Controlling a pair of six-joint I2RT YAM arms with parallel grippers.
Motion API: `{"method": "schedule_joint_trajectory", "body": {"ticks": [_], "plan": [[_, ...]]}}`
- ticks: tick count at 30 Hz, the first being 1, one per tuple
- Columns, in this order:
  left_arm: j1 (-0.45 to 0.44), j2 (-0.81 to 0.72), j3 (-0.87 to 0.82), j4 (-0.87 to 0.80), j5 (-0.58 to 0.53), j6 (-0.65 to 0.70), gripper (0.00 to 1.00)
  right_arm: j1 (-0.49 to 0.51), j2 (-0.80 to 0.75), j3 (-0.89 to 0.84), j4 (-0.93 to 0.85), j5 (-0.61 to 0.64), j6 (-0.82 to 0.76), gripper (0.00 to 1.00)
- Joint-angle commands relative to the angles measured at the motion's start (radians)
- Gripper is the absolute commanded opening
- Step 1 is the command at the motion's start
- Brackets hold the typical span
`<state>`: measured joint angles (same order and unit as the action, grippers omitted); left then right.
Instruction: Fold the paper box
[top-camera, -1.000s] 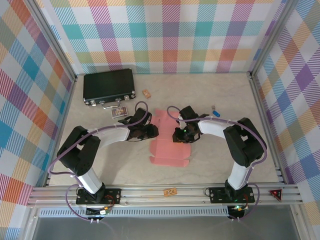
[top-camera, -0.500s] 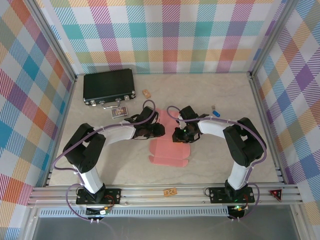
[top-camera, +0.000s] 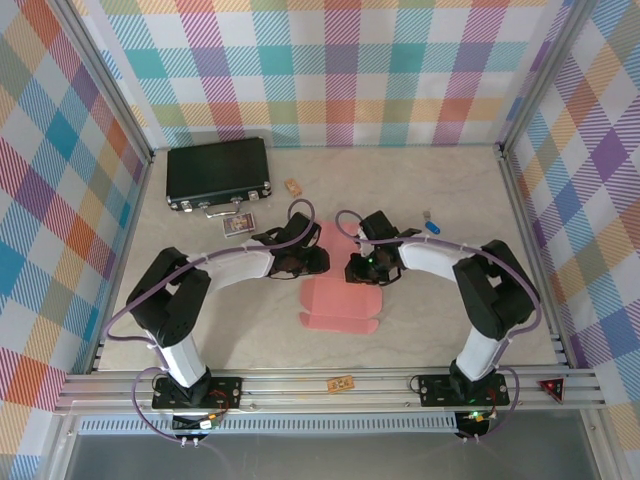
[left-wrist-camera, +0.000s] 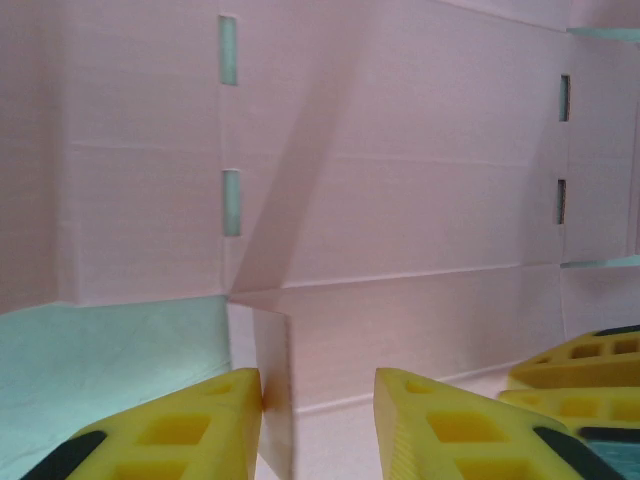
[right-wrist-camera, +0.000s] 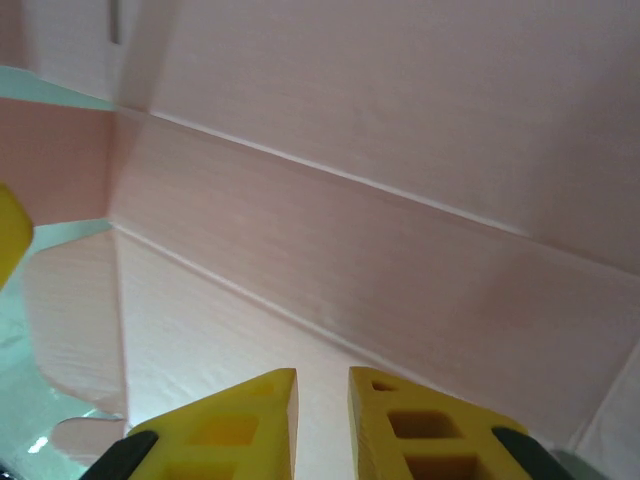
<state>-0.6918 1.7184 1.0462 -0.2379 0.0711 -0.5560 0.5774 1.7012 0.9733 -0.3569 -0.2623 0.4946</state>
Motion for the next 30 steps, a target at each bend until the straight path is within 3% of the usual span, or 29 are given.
{"method": "schedule_joint_trajectory", "body": {"ticks": [1,5,8,13,14,25,30], "plan": [[-0.027,-0.080,0.036,-0.093,-0.112,0.027,0.36,0.005,-0.100,-0.010,0.011,0.061,0.026,0.22],[-0.053,-0.115,0.065,-0.146,-0.185,0.060,0.37,-0.001,-0.184,-0.029,-0.020,0.145,0.037,0.23],[-0.068,-0.109,0.092,-0.158,-0.167,0.093,0.33,-0.021,-0.227,-0.049,-0.045,0.182,0.043,0.25],[-0.086,-0.031,0.133,-0.127,-0.071,0.100,0.01,-0.082,-0.272,-0.105,-0.059,0.173,0.036,0.26],[-0.089,-0.008,0.141,-0.116,-0.050,0.095,0.00,-0.094,-0.279,-0.116,-0.061,0.168,0.033,0.27],[-0.091,0.179,0.215,-0.090,0.039,0.050,0.00,-0.196,-0.308,-0.209,-0.026,0.080,0.019,0.34],[-0.091,0.222,0.214,-0.105,0.033,0.044,0.00,-0.207,-0.269,-0.209,-0.008,0.062,0.021,0.45]]}}
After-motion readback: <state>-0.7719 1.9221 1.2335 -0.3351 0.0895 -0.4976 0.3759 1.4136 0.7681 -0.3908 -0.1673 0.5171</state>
